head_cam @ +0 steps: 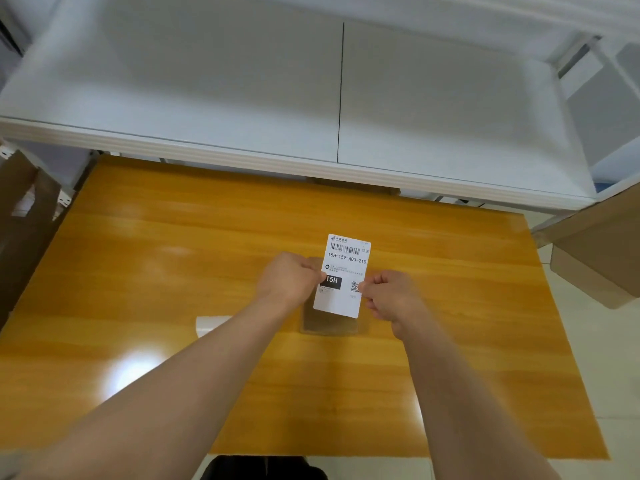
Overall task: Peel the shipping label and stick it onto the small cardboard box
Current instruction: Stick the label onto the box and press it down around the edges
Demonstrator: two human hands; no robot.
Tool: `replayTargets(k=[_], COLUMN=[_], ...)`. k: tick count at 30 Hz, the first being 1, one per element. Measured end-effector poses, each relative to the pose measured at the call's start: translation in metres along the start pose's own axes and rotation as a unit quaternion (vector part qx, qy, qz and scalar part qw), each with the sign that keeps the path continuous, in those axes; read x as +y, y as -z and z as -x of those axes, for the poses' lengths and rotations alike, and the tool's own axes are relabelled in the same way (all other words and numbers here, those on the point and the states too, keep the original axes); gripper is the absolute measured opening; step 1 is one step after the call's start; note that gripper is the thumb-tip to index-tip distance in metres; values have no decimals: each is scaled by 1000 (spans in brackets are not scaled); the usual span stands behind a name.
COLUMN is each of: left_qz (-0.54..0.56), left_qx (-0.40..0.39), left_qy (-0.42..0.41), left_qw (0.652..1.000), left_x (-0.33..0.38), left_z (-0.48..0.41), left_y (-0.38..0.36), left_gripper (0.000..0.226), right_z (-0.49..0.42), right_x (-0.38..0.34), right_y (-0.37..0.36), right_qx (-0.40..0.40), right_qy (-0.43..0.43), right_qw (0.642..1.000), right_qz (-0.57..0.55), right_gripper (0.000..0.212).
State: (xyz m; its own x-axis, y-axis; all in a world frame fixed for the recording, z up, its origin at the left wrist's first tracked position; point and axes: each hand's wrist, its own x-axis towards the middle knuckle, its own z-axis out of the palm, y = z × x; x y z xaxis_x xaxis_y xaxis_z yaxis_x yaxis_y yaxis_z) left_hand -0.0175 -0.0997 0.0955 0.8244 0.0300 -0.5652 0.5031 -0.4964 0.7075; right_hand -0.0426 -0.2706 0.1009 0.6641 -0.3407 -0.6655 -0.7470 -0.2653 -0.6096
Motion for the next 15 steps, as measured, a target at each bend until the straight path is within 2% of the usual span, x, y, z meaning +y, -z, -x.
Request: replayTargets(k=[1, 3, 7, 15], left_qz=[-10, -10, 41, 38], left_qx=[-6, -21, -27, 14], left_qy=[6, 20, 59, 40], left_qw=[1000, 1000, 997, 998], left_x=[-3, -14, -34, -43], left_z=[1, 2, 3, -14], left_y=[-4, -13, -29, -34], left_gripper=[8, 16, 23, 16], right_z=[-2, -7, -13, -29], right_x=[6, 17, 33, 26], right_y=[-1, -3, -6, -15], right_qx=[-2, -5, -14, -20], right_qy=[-13, -38, -67, -46], right_qw=[1000, 999, 997, 998], right_qz=[5, 21, 38, 42], right_gripper=[16, 15, 14, 12])
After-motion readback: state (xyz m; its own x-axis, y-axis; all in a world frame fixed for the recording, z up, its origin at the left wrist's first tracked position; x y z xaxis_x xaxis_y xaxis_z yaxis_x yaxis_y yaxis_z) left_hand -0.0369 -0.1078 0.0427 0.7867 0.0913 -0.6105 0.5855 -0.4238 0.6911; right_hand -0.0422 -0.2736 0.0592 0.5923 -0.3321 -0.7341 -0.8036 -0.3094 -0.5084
